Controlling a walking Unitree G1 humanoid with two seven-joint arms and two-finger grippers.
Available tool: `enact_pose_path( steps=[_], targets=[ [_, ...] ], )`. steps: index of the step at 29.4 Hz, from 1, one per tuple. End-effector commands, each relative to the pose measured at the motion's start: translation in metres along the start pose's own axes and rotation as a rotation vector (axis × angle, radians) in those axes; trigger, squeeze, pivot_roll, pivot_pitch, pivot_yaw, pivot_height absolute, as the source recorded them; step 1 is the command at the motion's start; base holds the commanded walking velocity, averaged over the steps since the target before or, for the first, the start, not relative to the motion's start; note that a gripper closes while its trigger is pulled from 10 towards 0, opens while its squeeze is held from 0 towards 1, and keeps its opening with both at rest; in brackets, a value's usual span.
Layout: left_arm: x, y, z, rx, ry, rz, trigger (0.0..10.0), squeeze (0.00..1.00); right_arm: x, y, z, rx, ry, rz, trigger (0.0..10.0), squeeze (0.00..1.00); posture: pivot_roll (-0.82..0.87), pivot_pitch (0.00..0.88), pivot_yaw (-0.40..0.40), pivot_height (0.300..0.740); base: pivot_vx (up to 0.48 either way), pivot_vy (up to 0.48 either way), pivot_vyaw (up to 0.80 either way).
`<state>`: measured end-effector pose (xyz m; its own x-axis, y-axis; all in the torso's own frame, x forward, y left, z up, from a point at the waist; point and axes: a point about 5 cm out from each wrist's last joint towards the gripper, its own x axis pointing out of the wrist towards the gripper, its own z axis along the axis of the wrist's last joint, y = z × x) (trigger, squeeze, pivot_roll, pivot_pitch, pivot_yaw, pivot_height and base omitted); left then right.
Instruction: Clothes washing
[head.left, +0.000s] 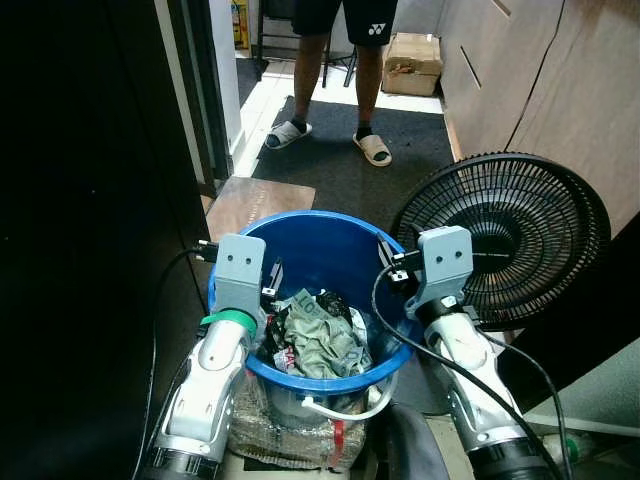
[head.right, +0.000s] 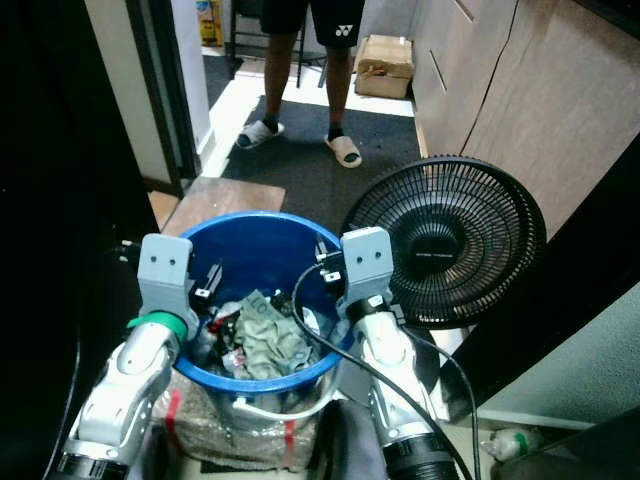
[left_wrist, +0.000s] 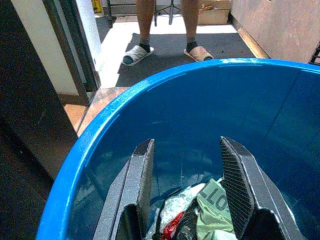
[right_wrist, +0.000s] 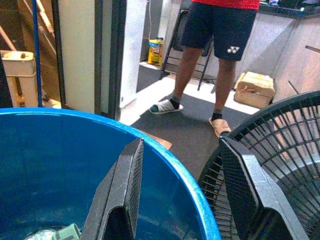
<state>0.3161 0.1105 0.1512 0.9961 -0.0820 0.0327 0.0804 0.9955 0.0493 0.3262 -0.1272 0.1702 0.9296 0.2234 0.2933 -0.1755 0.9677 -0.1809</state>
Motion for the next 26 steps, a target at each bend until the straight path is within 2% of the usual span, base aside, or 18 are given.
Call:
enact_pose_path(
  steps=[1, 5, 15, 16, 17, 18, 20, 22, 26],
  targets=[
    [-0.002, 0.000, -0.012, 0.001, 0.054, 0.001, 10.0, 0.00, 0.002, 0.002, 0.005, -0.011, -0.012, 0.024, 10.0, 0.00, 0.09, 0.058, -0.019, 0.487, 0.000, 0.000, 0.00],
    [0.001, -0.009, -0.004, -0.006, 0.029, -0.006, 10.0, 0.00, 0.002, 0.007, 0.004, -0.027, -0.010, 0.091, 10.0, 0.00, 0.09, 0.055, -0.020, 0.487, 0.000, 0.000, 0.00],
    [0.001, -0.002, -0.014, -0.004, 0.063, 0.025, 10.0, 0.00, -0.003, 0.011, -0.012, -0.039, 0.057, 0.092, 10.0, 0.00, 0.09, 0.049, -0.019, 0.487, 0.000, 0.000, 0.00],
    [0.000, 0.000, -0.017, -0.004, 0.076, 0.030, 10.0, 0.00, -0.004, 0.014, -0.020, -0.080, 0.101, 0.102, 10.0, 0.00, 0.09, 0.049, -0.019, 0.487, 0.000, 0.000, 0.00],
    [0.000, 0.000, -0.017, -0.004, 0.076, 0.030, 10.0, 0.00, -0.004, 0.014, -0.020, -0.080, 0.101, 0.102, 10.0, 0.00, 0.09, 0.049, -0.019, 0.487, 0.000, 0.000, 0.00],
    [0.000, 0.001, -0.021, -0.003, 0.091, 0.034, 10.0, 0.00, -0.004, 0.015, -0.026, -0.097, 0.148, 0.110, 10.0, 0.00, 0.09, 0.052, -0.021, 0.487, 0.000, 0.000, 0.00],
    [0.000, 0.001, -0.021, -0.003, 0.091, 0.034, 10.0, 0.00, -0.004, 0.015, -0.026, -0.097, 0.148, 0.110, 10.0, 0.00, 0.09, 0.052, -0.021, 0.487, 0.000, 0.000, 0.00],
    [-0.001, 0.001, -0.024, -0.004, 0.106, 0.040, 10.0, 0.00, 0.001, 0.017, -0.035, -0.123, 0.246, 0.131, 10.0, 0.00, 0.09, 0.058, -0.025, 0.487, 0.000, 0.000, 0.00],
    [-0.001, 0.001, -0.024, -0.005, 0.107, 0.043, 10.0, 0.00, 0.006, 0.016, -0.031, -0.115, 0.262, 0.139, 10.0, 0.00, 0.09, 0.060, -0.028, 0.487, 0.000, 0.000, 0.00]
  ],
)
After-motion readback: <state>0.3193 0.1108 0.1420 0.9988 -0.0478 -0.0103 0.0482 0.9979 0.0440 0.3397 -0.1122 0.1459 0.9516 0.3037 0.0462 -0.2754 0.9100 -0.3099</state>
